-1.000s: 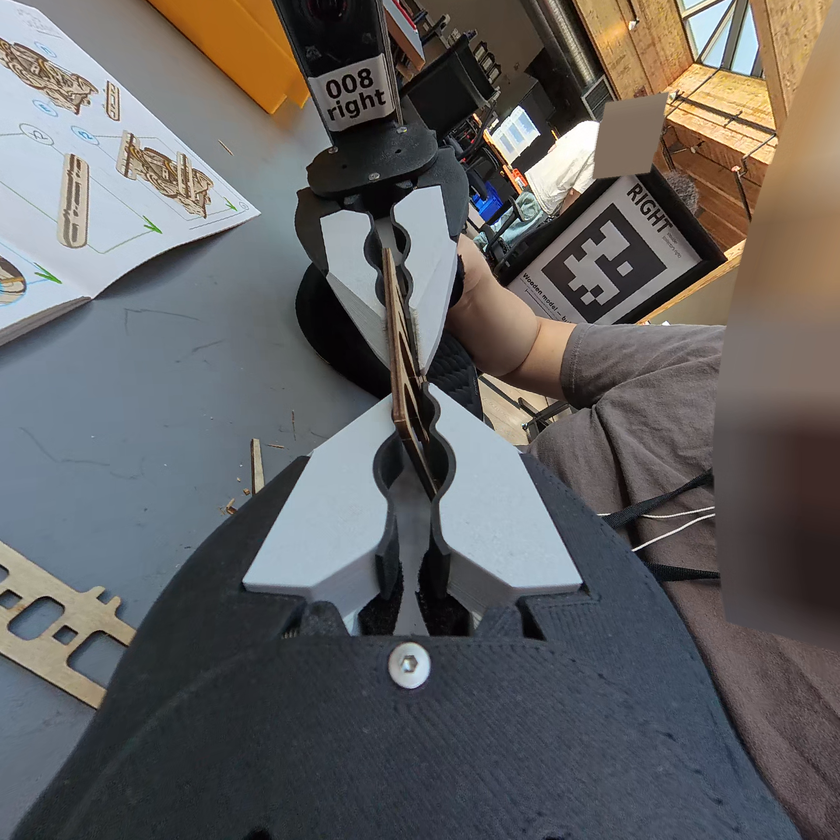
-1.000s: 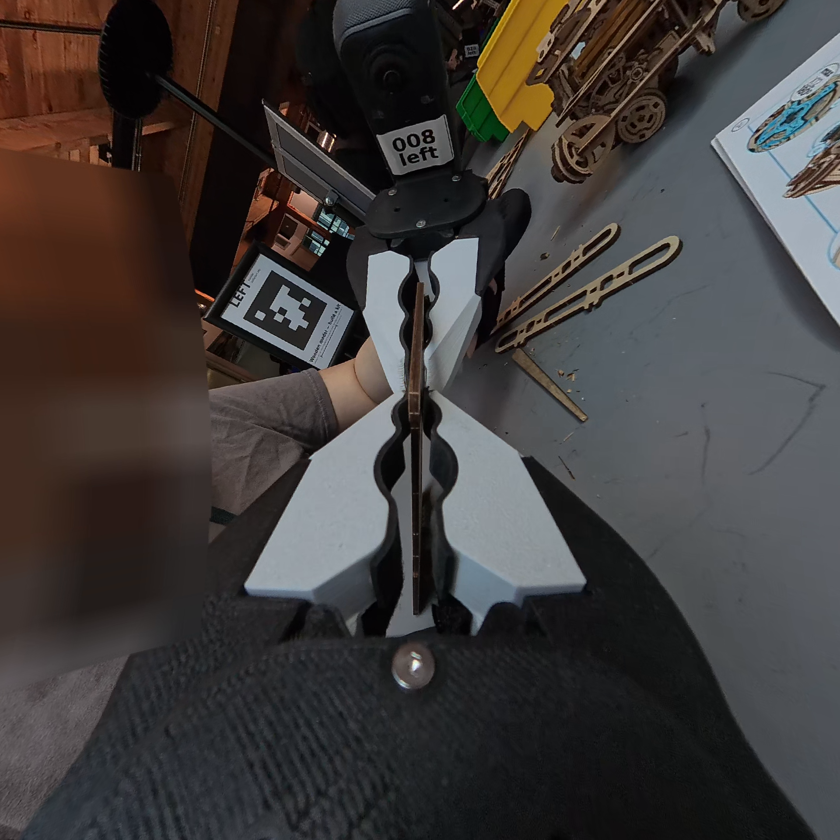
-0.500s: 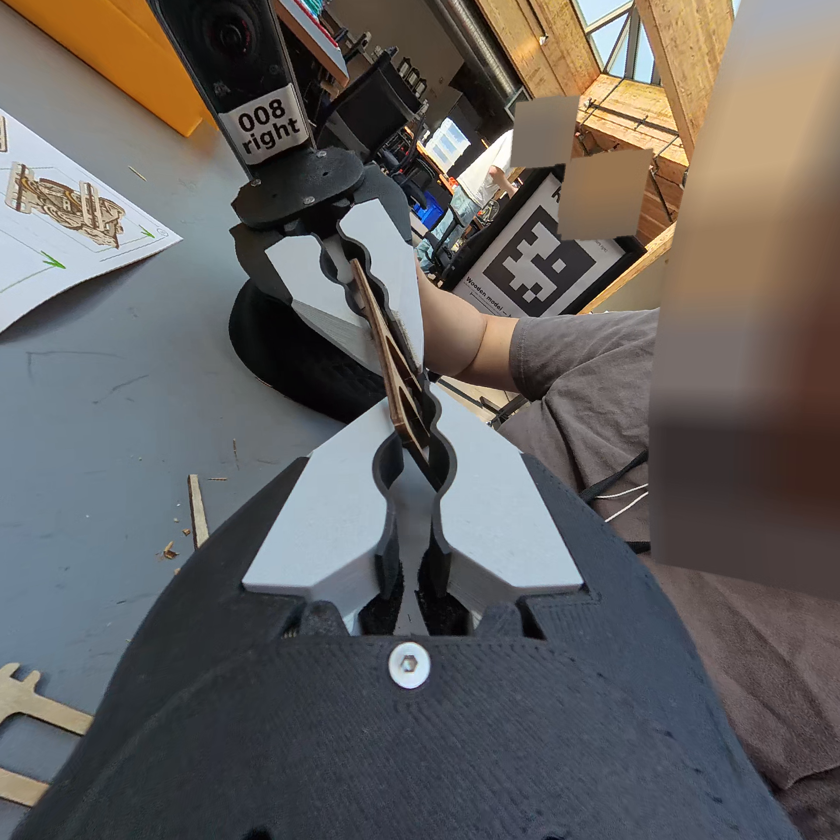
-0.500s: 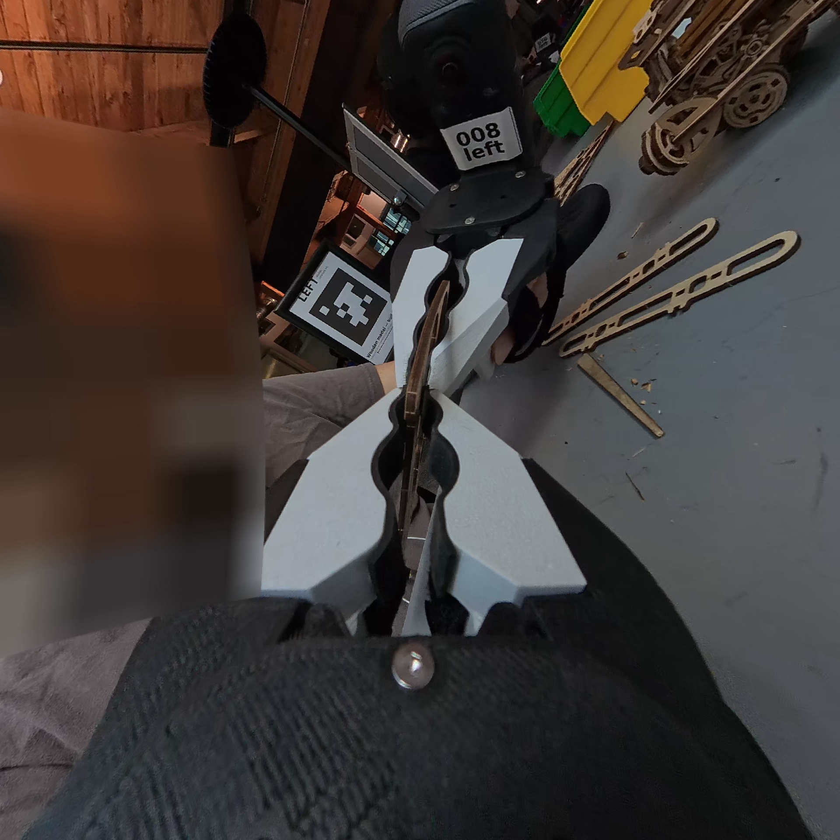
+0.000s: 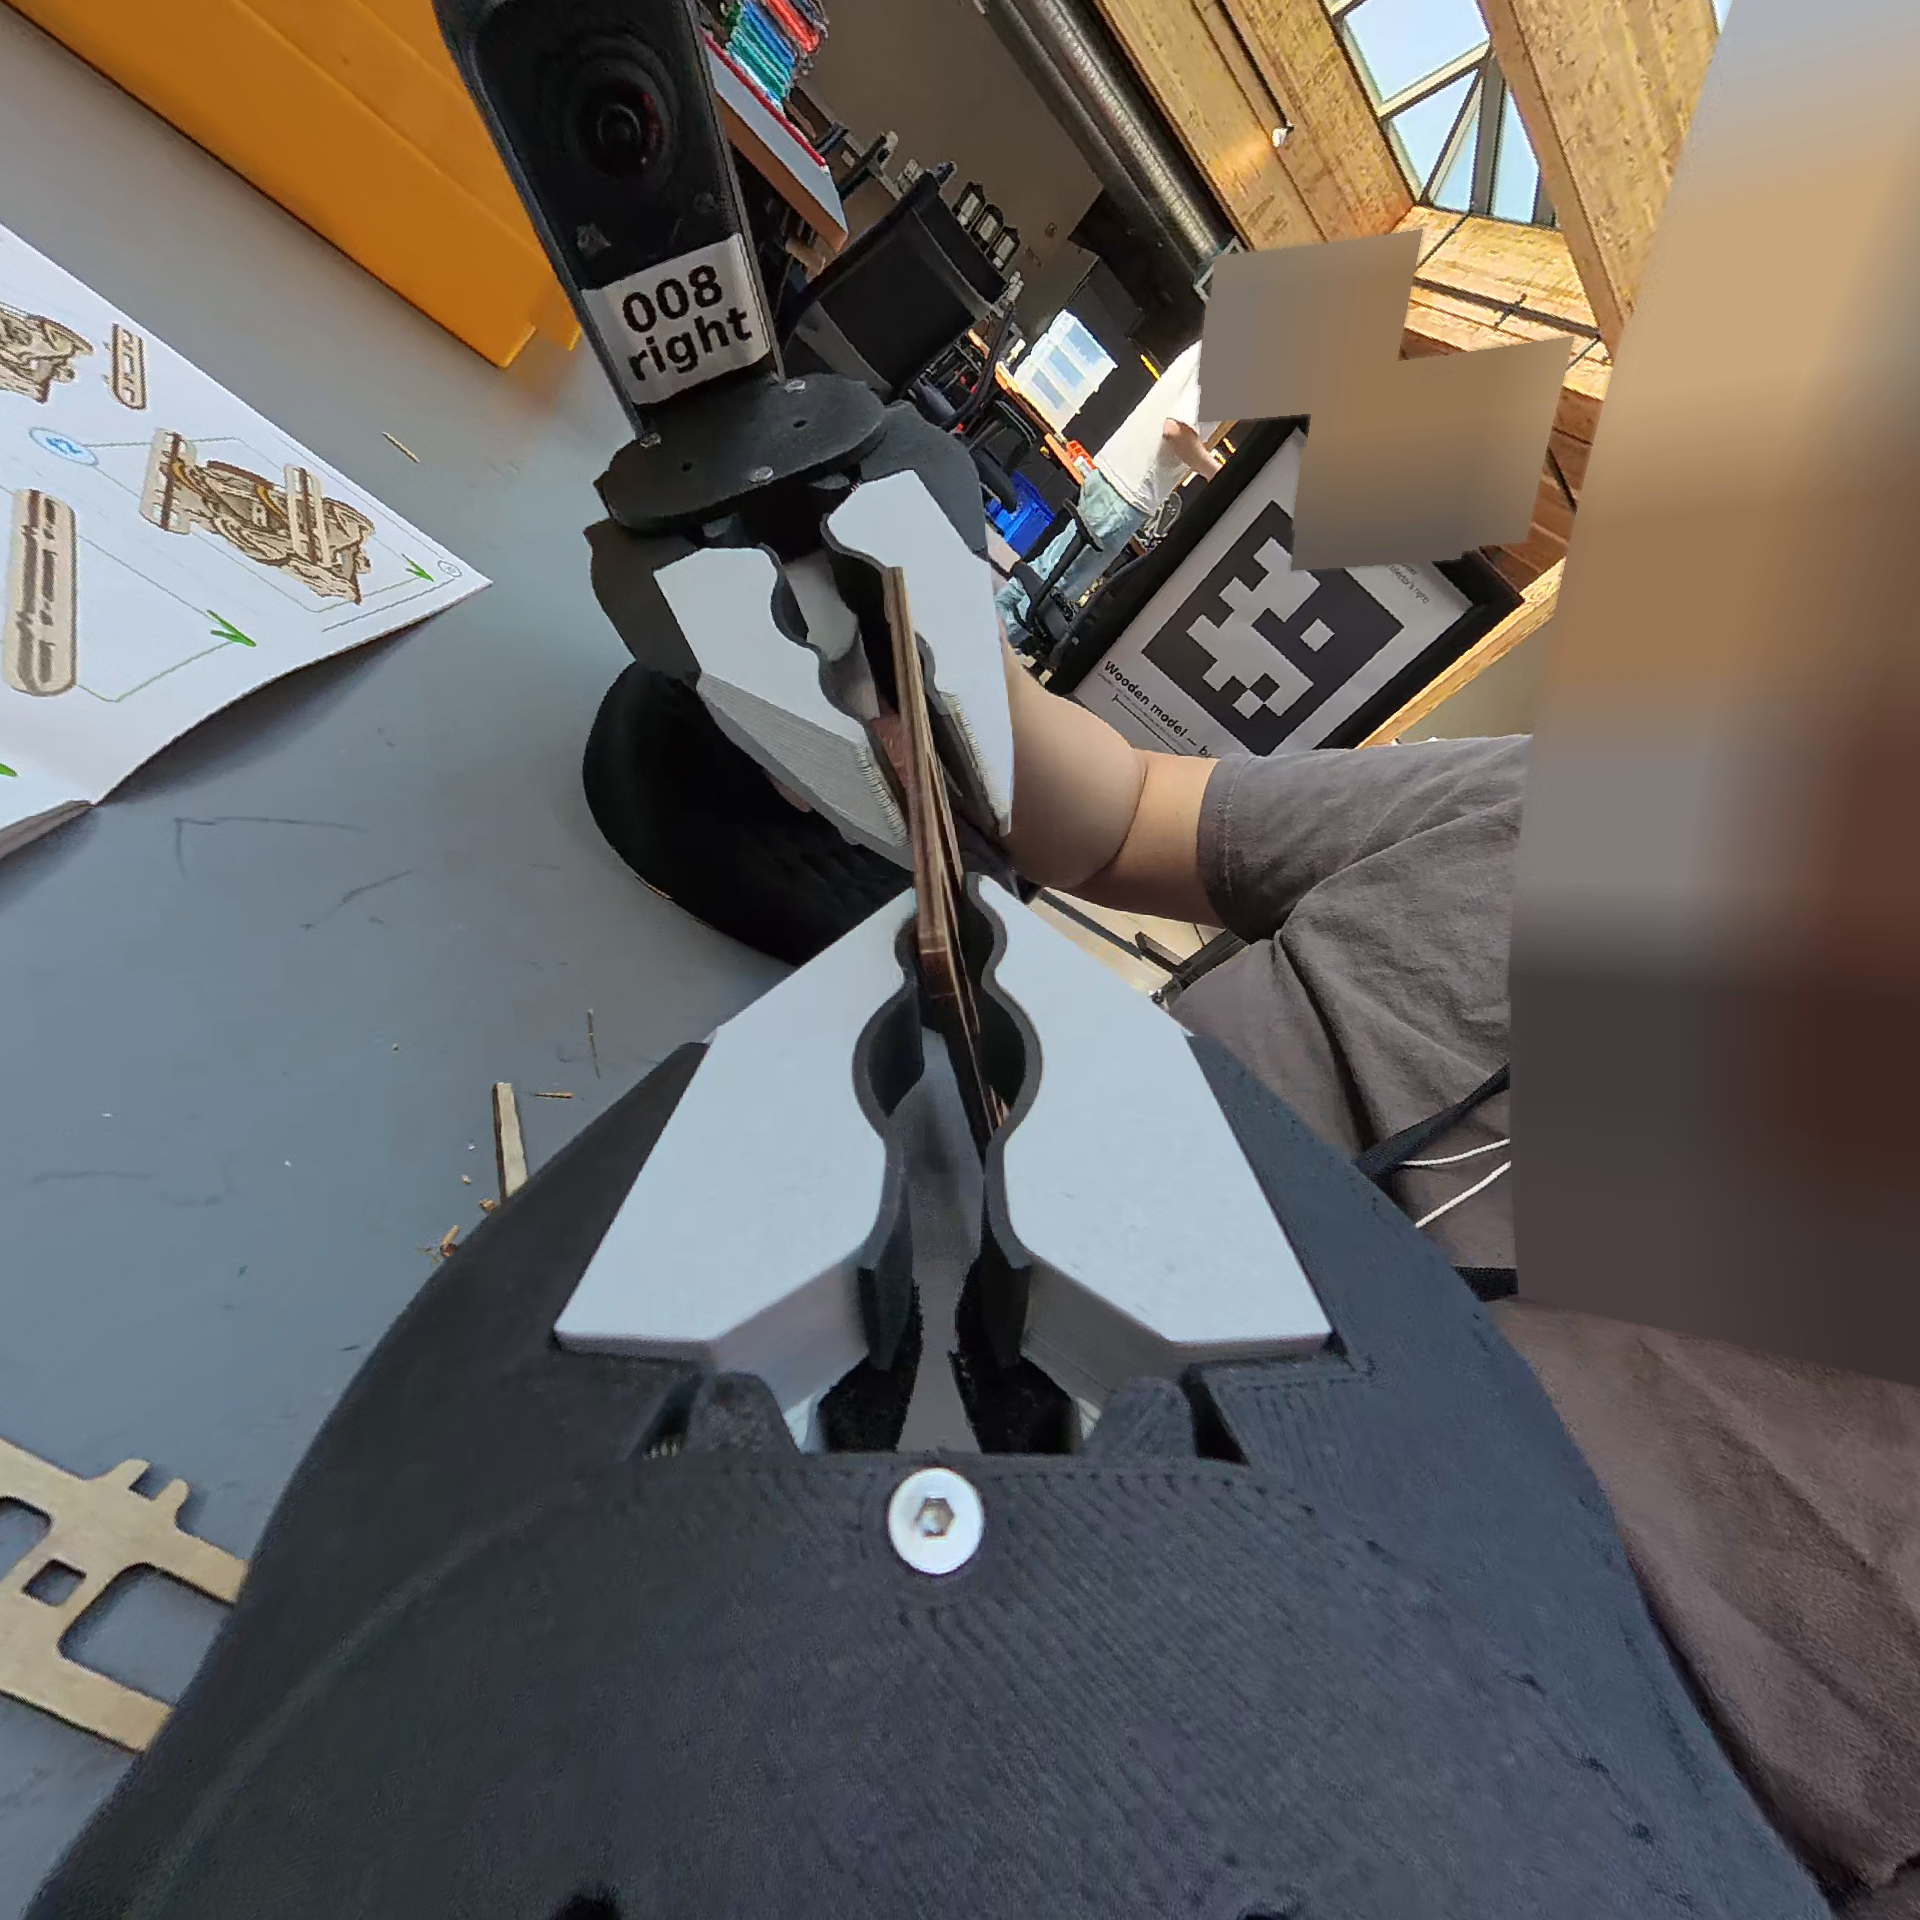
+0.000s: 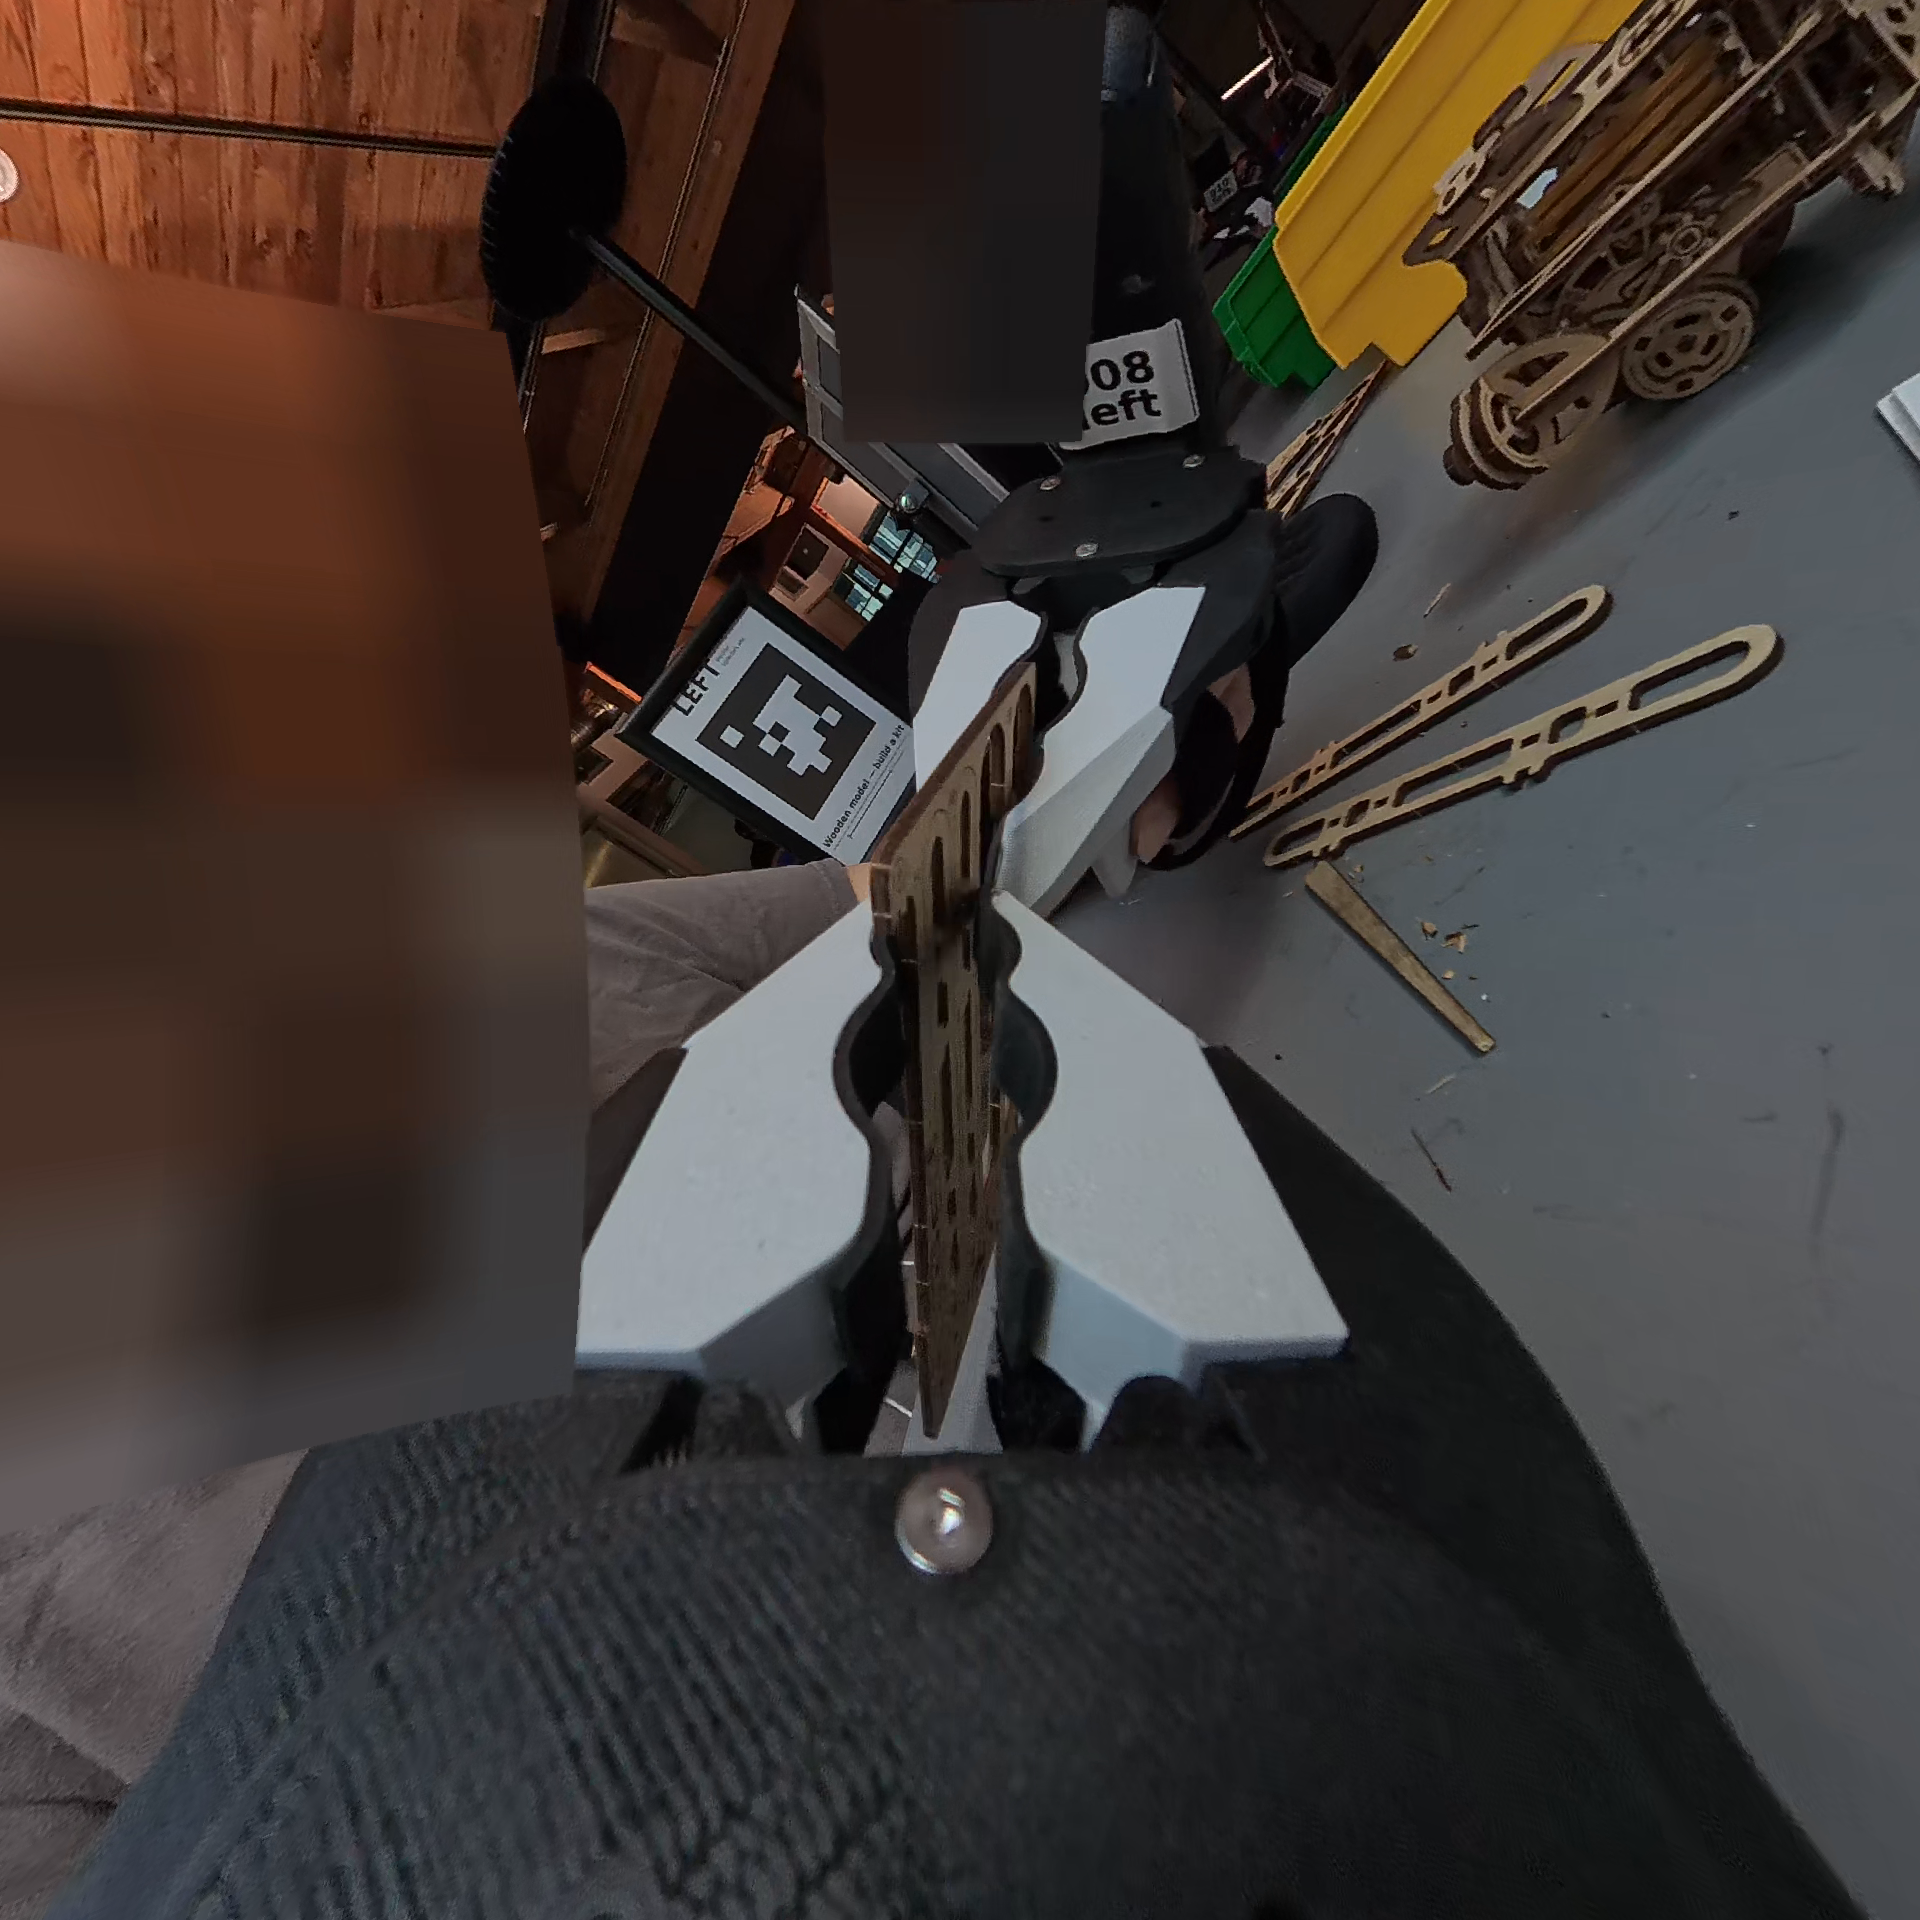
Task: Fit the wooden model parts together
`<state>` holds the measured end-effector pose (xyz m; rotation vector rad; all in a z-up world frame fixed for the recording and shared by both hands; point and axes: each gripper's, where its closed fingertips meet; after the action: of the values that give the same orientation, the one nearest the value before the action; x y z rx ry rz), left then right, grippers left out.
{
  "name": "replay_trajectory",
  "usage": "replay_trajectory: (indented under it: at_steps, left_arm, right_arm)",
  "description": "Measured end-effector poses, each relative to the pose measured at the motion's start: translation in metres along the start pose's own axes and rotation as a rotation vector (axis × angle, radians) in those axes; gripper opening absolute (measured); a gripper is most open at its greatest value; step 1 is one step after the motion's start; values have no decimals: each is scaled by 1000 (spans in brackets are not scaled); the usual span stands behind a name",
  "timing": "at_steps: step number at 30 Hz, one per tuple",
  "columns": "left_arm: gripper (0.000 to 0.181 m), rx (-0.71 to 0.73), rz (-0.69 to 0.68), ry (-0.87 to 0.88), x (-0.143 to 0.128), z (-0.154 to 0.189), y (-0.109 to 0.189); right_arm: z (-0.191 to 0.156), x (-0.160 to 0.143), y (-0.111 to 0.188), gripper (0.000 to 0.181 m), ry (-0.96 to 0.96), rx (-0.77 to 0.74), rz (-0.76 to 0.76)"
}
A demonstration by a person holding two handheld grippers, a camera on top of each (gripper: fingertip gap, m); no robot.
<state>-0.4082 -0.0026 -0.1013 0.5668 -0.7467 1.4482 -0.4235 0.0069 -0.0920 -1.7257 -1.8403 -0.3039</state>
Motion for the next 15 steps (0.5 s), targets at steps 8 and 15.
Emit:
replay_trajectory:
  at_steps: [8, 15]
  left_arm:
    - [0, 91, 4, -43, 3, -13, 5]
    - [0, 124, 4, -38, 4, -18, 7]
  right_arm:
    - [16, 11, 14, 13, 133, -159, 2]
    - [22, 10, 18, 15, 171, -221, -24]
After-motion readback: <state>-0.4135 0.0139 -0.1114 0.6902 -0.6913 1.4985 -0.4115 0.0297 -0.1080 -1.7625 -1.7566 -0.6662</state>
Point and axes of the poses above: each gripper's, where its closed fingertips meet, y back along the fingers, x out of its top, z = x × y across the jaws, and after that the axes turned 13 degrees about z, right-handed
